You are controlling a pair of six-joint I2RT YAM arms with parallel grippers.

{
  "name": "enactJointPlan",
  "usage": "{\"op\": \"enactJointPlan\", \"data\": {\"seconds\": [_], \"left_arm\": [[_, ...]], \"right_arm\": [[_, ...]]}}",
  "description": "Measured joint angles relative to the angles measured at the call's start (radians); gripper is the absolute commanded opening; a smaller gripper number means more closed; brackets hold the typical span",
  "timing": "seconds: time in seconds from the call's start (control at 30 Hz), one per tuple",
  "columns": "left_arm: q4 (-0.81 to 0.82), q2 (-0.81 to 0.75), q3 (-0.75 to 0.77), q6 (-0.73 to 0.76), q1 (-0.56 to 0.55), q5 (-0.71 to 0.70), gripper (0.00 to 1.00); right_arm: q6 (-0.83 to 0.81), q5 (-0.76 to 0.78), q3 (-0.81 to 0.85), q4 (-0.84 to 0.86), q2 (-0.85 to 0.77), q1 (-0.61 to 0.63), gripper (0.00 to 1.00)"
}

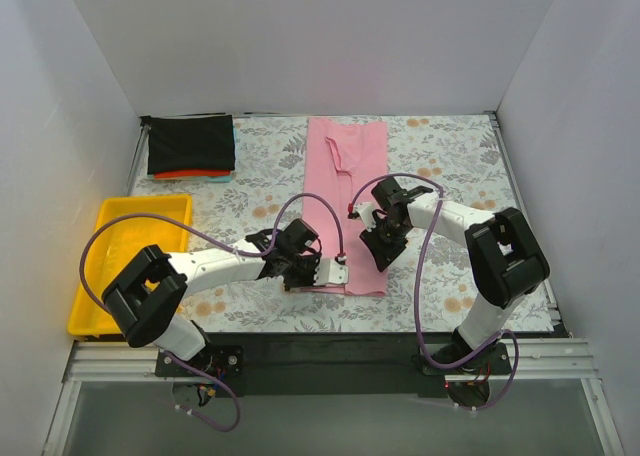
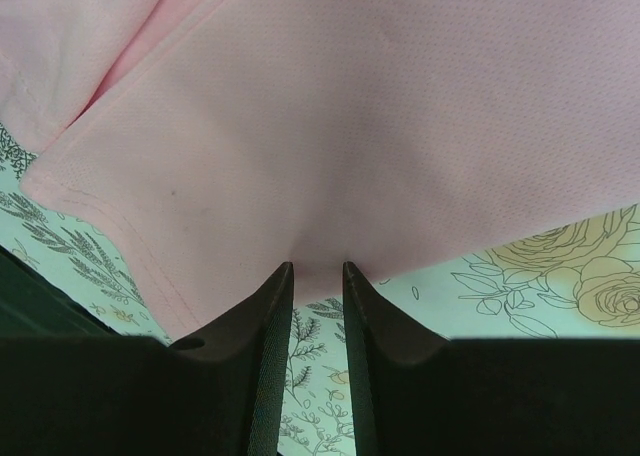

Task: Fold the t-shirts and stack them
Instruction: Fold the tshirt

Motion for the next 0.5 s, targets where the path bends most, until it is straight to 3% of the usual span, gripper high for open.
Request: {"op": "enactJointPlan", "data": {"seconds": [0.13,0.3,0.37,0.43,0.5], "left_arm": [[-0.001,0.000,-0.004,0.003,0.000,-0.007,0.21],[0.000,0.000,-0.004,0.004,0.000,-0.010,0.24],[-0.001,0.000,-0.004,0.004,-0.002,-0.013,0.16],[-0.001,0.000,-0.005,0.009,-0.003,-0.018,0.01],[-0.005,0.000,-0.008,0.018,-0.004,-0.021,0.00]], "right_arm": [[0.000,0.002,0.000,0.000,0.009,0.000,0.33],[0.001,0.002,0.000,0.000,0.010,0.000,0.32],[0.001,0.002,0.000,0.000,0.010,0.000,0.32],[0.001,0.003,0.000,0.000,0.011,0.000,0.32],[0.002,0.005,0.001,0.000,0.013,0.000,0.32]]}}
